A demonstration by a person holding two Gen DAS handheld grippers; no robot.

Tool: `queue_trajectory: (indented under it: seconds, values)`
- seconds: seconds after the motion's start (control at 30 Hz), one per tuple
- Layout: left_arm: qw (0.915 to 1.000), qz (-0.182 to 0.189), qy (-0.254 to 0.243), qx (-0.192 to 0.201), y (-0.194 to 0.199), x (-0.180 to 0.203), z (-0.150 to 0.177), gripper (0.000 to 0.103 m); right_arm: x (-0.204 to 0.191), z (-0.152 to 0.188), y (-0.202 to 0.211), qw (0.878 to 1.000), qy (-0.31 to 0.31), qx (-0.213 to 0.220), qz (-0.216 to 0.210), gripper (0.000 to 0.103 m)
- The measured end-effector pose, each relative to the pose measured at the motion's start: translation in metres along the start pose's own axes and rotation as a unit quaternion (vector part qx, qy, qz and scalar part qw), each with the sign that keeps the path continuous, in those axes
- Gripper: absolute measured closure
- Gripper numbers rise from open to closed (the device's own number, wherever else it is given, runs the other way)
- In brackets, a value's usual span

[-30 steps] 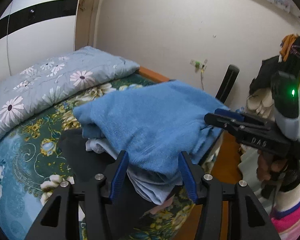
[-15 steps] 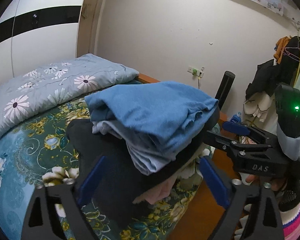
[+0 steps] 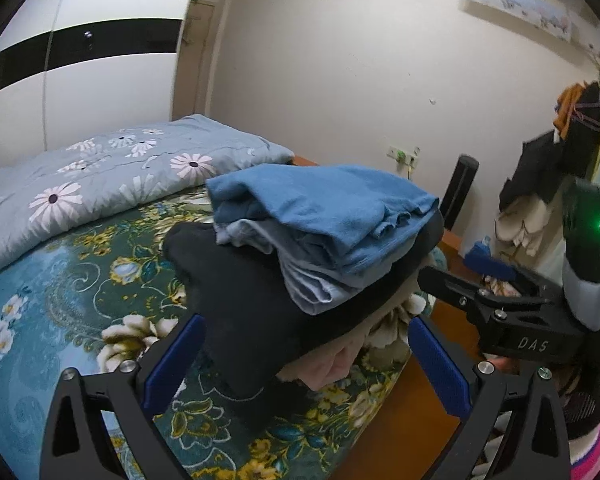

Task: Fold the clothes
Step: 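Open both grippers and withdraw from the stack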

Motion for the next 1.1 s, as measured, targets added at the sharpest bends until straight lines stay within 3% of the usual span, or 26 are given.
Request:
queue_trajectory:
  seconds: [0.53, 1.1]
  values:
    - [0.9964, -0.085, 0.0, 0.002, 0.032, -0.028, 0.043, 0.0, -0.003, 0.058, 0.023, 0.995, -0.058, 0.005, 0.076, 0.0]
    - [0.9906, -0.129, -0.02, -0.039, 0.04, -0.038, 0.082, 0.0, -0.026, 0.077, 0.038, 0.996, -0.032, -0.004, 0.088, 0.0]
Point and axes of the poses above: each gripper's, at about its wrist camera, not at the fingertips, and y roughly against the way its jaws point, x to its right, z to its underside, the point moved 9 cm from there along -y, roughly the way its jaws point, and after that the axes turned 5 degrees about x, right-handed, at the moved point
